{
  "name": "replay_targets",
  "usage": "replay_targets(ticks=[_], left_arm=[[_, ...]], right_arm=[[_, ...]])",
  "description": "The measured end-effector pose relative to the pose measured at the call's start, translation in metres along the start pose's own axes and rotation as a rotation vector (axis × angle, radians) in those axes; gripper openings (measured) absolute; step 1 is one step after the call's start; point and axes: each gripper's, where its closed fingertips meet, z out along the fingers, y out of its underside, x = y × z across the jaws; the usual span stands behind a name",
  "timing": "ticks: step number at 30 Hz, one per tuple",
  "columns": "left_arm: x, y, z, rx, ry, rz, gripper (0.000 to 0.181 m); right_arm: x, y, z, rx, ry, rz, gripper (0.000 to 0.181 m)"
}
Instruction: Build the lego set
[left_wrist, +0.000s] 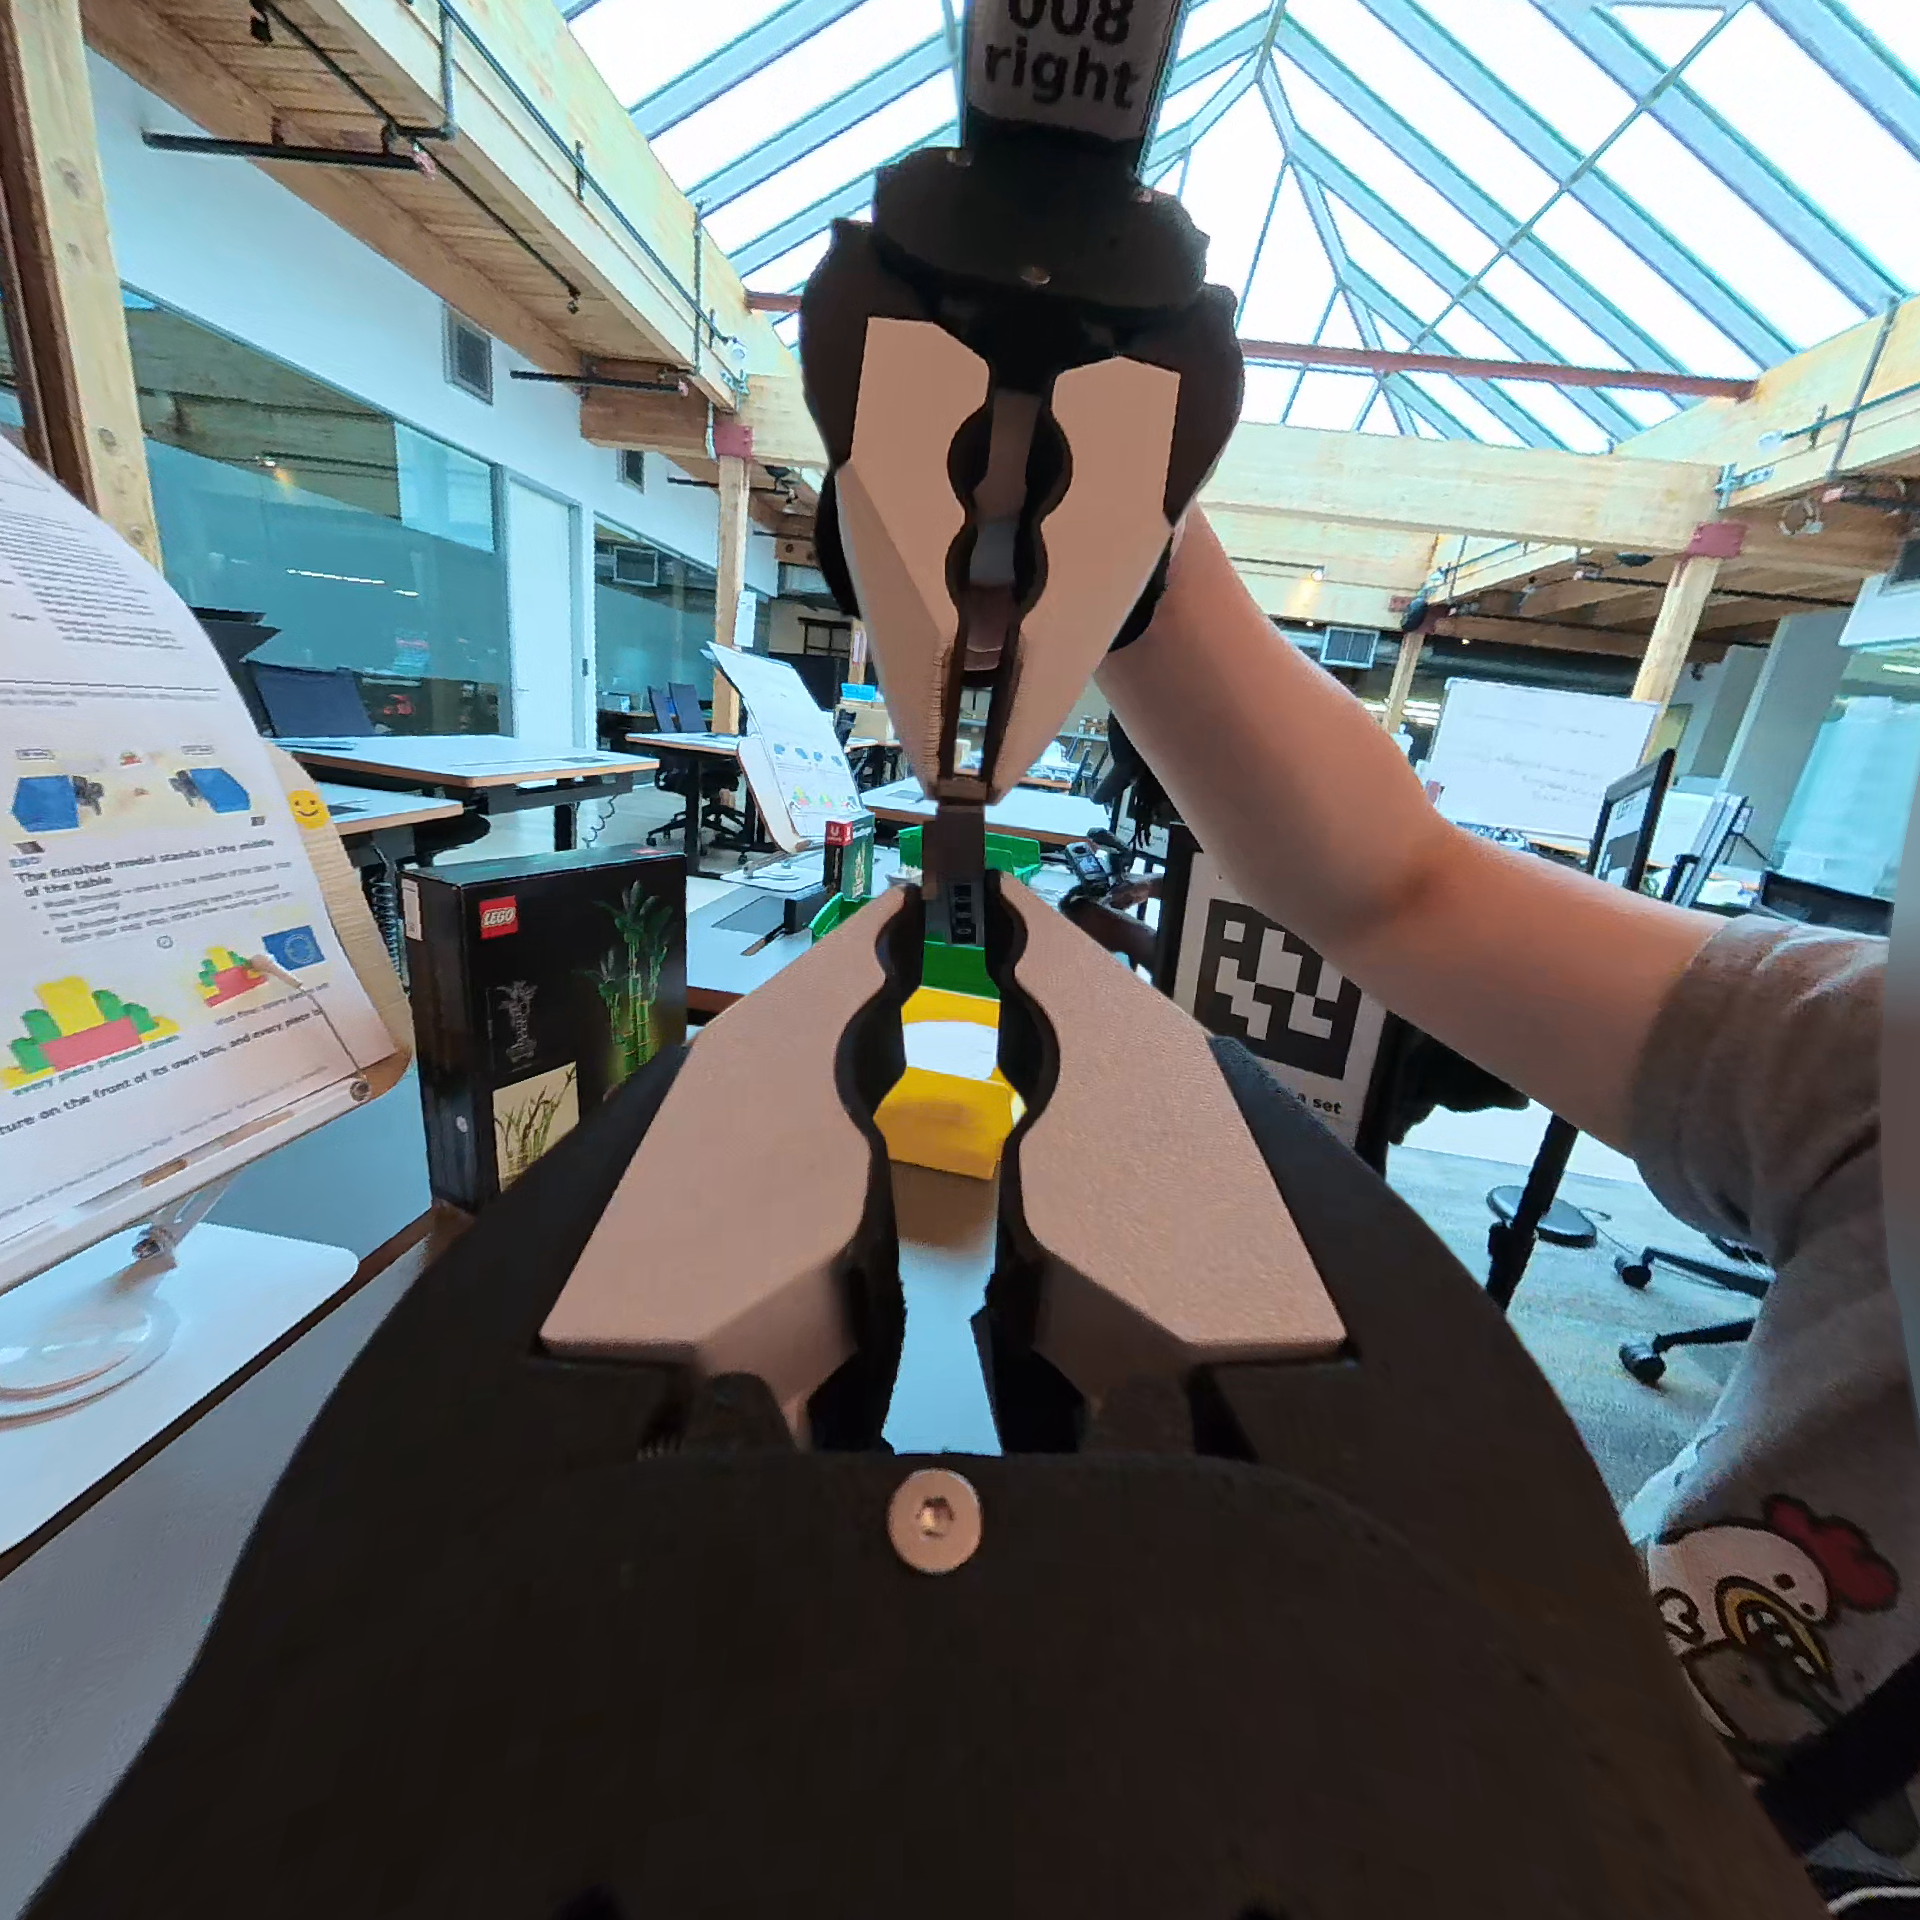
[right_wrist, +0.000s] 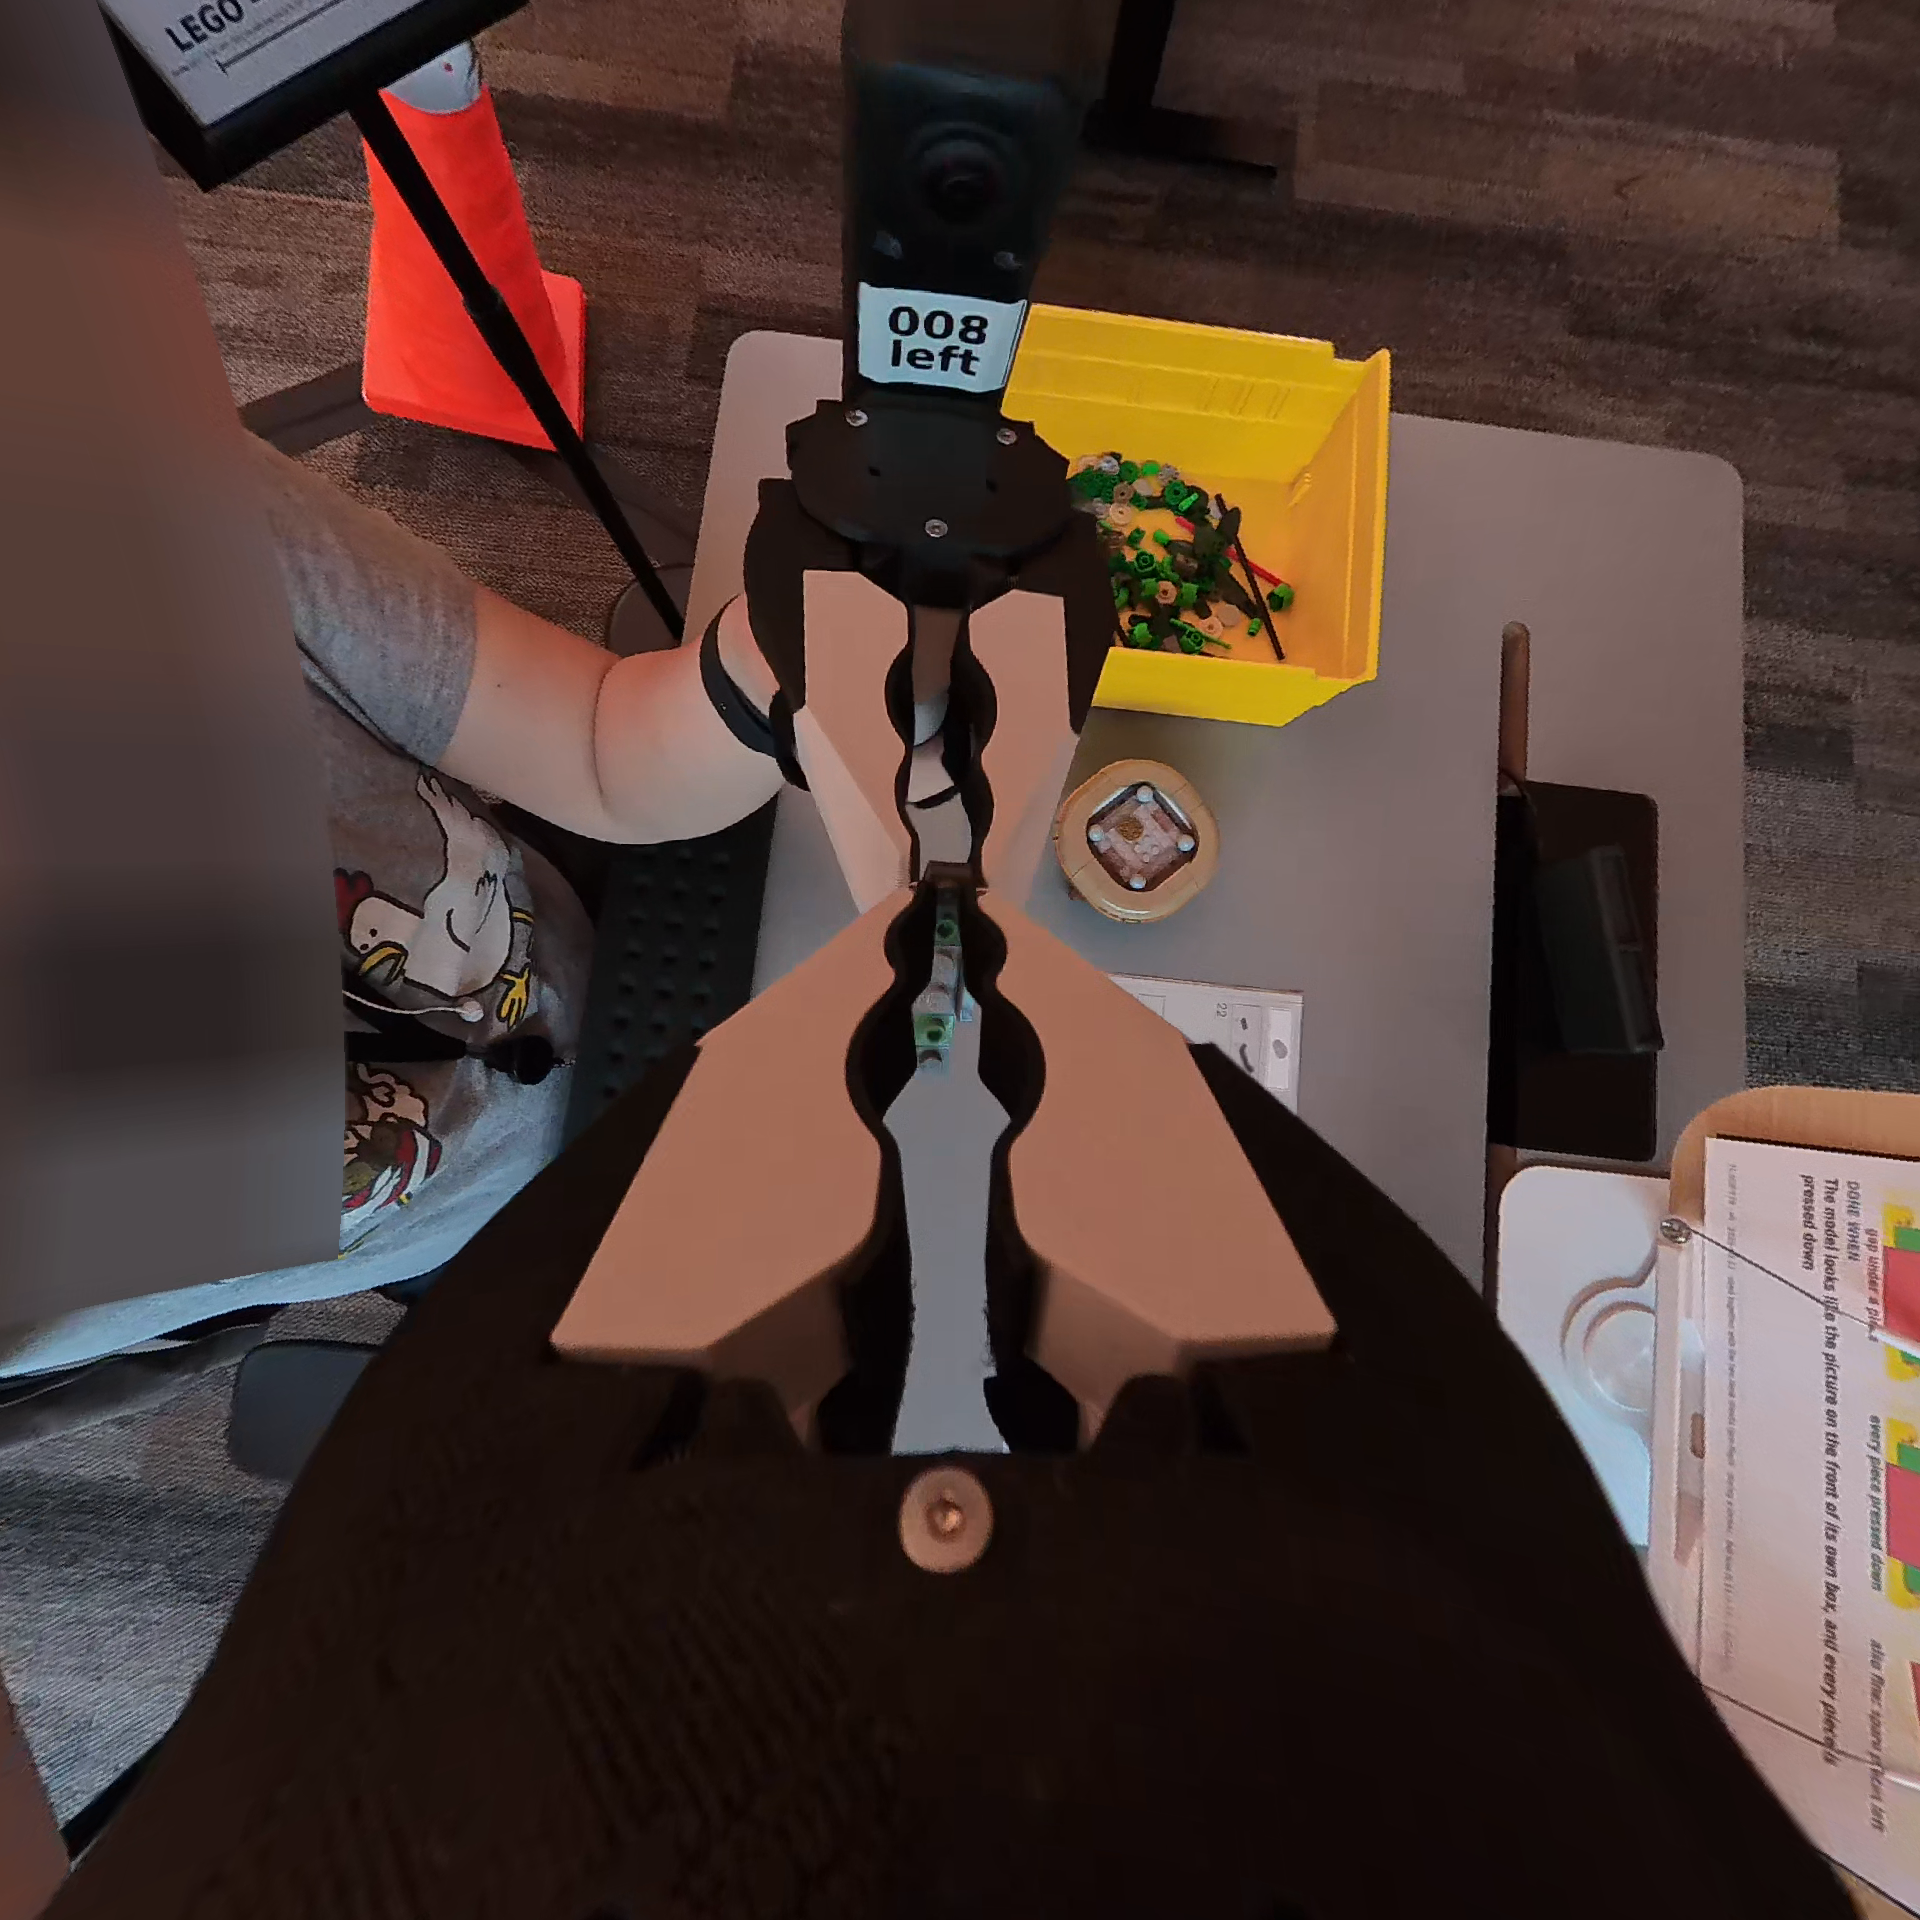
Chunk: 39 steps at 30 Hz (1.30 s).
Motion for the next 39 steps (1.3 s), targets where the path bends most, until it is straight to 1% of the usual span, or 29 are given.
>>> replay_targets(ticks=[4, 11, 30, 39], left_arm=[[0.001, 0.004, 0.002, -0.032, -0.001, 0.018, 0.009], [0.001, 0.016, 0.003, -0.124, -0.027, 0.092, 0.009], [0.000, 0.017, 0.005, -0.119, -0.030, 0.112, 0.009], [0.001, 0.016, 0.005, -0.112, -0.021, 0.119, 0.009]], right_arm=[[-0.001, 0.004, 0.002, -0.027, -0.002, 0.010, 0.004], [-0.005, 0.015, 0.005, -0.098, -0.004, -0.027, 0.004], [-0.004, 0.016, 0.004, -0.080, 0.050, -0.062, 0.006], [-0.006, 0.016, 0.003, -0.078, 0.045, -0.068, 0.007]])
